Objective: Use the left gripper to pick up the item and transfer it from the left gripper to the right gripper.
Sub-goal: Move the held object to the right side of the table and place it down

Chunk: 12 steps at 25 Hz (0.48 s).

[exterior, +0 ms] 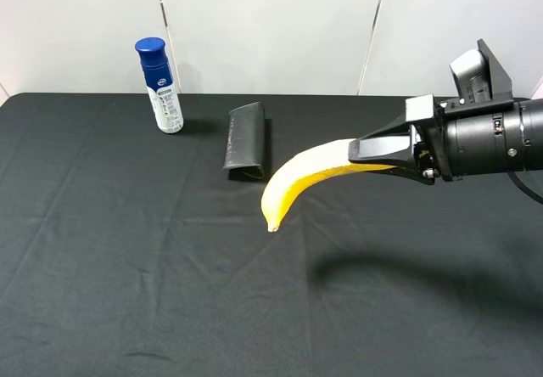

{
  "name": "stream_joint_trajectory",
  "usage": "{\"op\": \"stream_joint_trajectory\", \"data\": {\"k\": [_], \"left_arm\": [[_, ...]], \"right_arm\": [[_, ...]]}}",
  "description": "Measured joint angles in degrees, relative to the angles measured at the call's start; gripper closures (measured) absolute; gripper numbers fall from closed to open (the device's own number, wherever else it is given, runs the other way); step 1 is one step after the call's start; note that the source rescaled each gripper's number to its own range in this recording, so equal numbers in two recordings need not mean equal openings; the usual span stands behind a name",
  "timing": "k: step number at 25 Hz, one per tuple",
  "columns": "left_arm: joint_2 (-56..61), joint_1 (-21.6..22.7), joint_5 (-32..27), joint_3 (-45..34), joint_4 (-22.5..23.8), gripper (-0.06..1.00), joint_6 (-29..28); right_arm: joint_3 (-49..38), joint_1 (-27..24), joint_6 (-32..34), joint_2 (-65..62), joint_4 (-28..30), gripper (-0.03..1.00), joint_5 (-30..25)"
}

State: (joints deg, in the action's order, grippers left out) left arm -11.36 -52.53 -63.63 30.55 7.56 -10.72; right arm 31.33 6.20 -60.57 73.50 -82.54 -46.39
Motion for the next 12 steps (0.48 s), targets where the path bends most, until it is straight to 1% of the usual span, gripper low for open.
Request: {"op": "stream_joint_trajectory", "data": {"k": [3,6,12], "left_arm": [[4.04,0.00,2.04,-1.60,-1.82,-0.06,2.41],[5.52,0.00,2.59,-1.67,-2.10,-0.06,4.04],[5.51,0.00,2.82,-1.67,-2.35,-0.06,4.46]], "right_arm": [[0.00,0.00,1.33,0.00,0.00,0.97,1.17],[0.00,0.00,2.05,0.00,0.00,0.97,1.70],[0.00,0.00,2.31,0.00,0.00,0.97,2.35]]}}
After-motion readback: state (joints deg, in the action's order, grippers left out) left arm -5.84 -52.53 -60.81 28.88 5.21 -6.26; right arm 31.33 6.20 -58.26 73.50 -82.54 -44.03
